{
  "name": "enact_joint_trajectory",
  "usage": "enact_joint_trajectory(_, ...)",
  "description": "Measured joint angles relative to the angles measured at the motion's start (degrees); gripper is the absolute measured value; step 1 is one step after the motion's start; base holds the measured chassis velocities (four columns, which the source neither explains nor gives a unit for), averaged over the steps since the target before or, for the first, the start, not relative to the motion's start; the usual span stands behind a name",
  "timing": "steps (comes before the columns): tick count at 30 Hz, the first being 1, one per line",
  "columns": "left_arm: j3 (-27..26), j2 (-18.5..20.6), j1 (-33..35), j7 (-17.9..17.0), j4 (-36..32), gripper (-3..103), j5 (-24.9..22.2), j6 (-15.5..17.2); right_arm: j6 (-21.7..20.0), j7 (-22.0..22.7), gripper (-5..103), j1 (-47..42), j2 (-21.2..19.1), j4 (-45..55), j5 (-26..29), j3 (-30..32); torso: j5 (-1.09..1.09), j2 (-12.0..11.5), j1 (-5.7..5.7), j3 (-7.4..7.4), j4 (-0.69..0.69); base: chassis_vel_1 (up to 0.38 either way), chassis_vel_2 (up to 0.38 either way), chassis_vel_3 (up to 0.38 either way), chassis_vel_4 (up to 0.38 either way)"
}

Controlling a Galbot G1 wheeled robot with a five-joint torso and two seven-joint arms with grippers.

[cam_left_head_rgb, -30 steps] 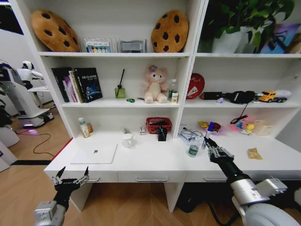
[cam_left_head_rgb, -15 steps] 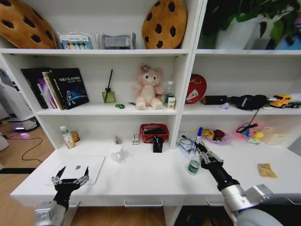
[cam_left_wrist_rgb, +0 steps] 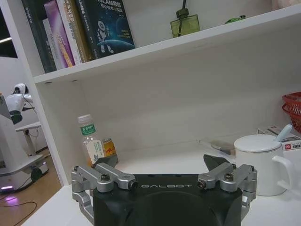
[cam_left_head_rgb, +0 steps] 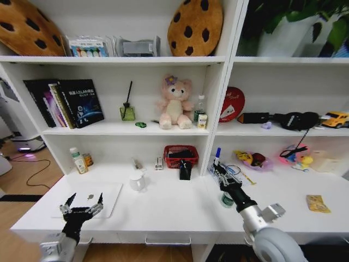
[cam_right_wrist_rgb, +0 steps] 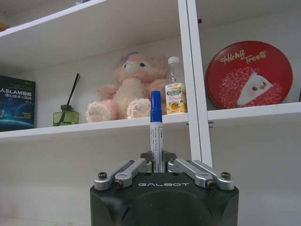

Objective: Organize the objects on the table.

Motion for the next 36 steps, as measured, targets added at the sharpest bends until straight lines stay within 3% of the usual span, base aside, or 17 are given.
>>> enact_joint_trajectory(9,0.0,0.0,0.0,0.0,0.0,100,0.0,0.0,6.4,-2.2,10,13.4,-0.6,-13.4,-1.5,-10.0,-0.01,0.0,0.03,0.0,0.0,0.0,0.0,0.0,0.0)
enact_joint_trajectory(19,0.0,0.0,0.0,0.0,0.0,100,0.0,0.0,7.3,-2.6,10,24.5,2.2,-21.7,-2.8,-18.5,-0.02,0.0,0.03,0.0,0.0,0.0,0.0,0.0,0.0)
enact_joint_trajectory(36,0.0,0.0,0.0,0.0,0.0,100,0.0,0.0,10.3,-2.5,10,31.2,7.5,-33.3,-5.5,-24.0,-0.02,0.0,0.02,0.0,-0.01,0.0,0.0,0.0,0.0)
